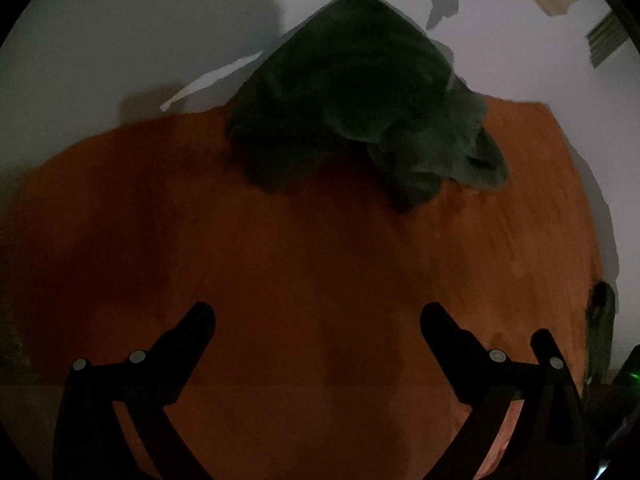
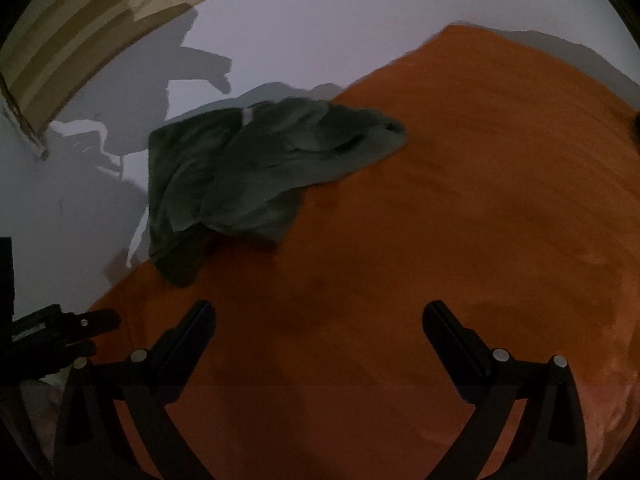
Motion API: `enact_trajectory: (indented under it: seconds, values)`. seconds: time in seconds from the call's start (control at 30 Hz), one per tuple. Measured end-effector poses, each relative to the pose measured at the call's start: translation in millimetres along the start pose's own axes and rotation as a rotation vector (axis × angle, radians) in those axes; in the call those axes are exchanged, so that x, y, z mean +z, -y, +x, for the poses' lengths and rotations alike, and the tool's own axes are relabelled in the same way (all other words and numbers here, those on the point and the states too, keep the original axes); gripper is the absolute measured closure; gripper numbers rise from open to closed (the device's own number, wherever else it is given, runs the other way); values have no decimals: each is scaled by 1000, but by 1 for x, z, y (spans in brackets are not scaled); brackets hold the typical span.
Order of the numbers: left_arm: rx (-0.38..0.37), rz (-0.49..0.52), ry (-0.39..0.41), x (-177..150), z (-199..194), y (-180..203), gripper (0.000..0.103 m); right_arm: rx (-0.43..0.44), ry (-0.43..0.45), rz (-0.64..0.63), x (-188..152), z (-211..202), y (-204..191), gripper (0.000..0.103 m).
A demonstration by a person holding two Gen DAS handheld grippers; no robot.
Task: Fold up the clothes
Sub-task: 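Move both grippers toward the crumpled grey-green towel on the bed, then grasp the towel edge with the right gripper and lift it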
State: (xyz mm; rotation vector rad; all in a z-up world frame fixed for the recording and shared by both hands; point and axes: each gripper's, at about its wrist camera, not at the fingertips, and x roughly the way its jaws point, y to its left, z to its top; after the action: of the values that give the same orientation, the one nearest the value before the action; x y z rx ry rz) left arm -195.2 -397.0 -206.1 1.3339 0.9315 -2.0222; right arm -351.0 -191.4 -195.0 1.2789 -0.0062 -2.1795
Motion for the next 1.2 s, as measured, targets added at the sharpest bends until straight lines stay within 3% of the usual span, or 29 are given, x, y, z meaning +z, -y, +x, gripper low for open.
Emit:
enact_trajectory:
  seconds: [0.2, 0.43, 0.63, 0.77, 0.93, 1.07, 1.17, 1.2]
  values:
    - [-3, -81, 1, 24, 49, -17, 1, 54, -86, 62, 20, 50, -5, 0]
    - [-91, -313, 8, 44, 64, -51, 1, 98, -117, 168, 41, 86, 7, 0]
    - [-212, -470, 145, 37, 71, -74, 1, 159, -123, 173, 68, 120, -17, 0]
    - [-302, -488, 185, 36, 76, -82, 1, 180, -126, 167, 81, 152, -36, 0]
    - [-242, -445, 286, 46, 67, -93, 1, 237, -153, 219, 88, 190, -51, 1]
    - [-275, -489, 227, 50, 89, -103, 1, 261, -151, 229, 95, 206, -65, 5]
    - [-287, -508, 205, 52, 97, -106, 1, 226, -147, 215, 101, 215, -76, 7]
    - [-290, -514, 197, 53, 100, -107, 1, 210, -144, 209, 102, 217, -79, 17]
